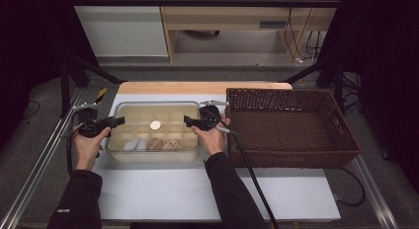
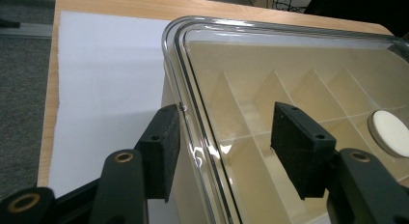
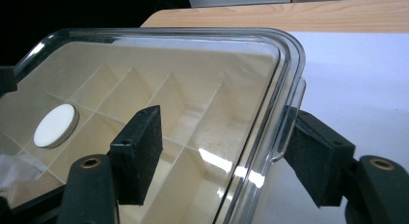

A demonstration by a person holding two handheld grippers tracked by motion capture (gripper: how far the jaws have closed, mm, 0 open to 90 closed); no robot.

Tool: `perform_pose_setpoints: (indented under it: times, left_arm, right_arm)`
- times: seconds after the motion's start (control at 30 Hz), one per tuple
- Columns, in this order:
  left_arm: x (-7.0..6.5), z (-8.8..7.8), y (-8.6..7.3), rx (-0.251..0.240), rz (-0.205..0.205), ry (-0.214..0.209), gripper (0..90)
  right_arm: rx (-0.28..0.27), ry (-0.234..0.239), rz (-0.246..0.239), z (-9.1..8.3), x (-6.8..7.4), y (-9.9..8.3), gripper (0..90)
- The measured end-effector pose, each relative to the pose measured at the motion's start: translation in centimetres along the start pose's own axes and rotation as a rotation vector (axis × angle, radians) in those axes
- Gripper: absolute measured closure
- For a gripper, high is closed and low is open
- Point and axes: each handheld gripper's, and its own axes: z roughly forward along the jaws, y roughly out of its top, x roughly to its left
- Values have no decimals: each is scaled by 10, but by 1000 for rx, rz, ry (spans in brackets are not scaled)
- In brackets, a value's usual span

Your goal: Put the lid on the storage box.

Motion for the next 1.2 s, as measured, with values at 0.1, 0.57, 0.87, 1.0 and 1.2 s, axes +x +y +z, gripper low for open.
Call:
perform_pose_setpoints:
  times: [0.1, 0.57, 0.87, 1.0, 1.2]
  left_arm:
    - [0, 1, -2, 9, 48, 55, 432]
    - [-4, -11, 0, 1, 79, 87, 454]
    - [-29, -33, 1, -53, 123, 34, 464]
    - [-47, -43, -3, -63, 150, 6, 503]
    - [-71, -54, -21, -82, 170, -34, 568]
  right_arm:
    - [7, 0, 1, 1, -1, 0, 330]
    - [-42, -72, -29, -6, 1, 3, 343]
    - [-107, -50, -68, -26, 10, 11, 376]
    - [-78, -19, -119, -39, 16, 11, 447]
    - [-69, 68, -145, -60, 25, 3, 603]
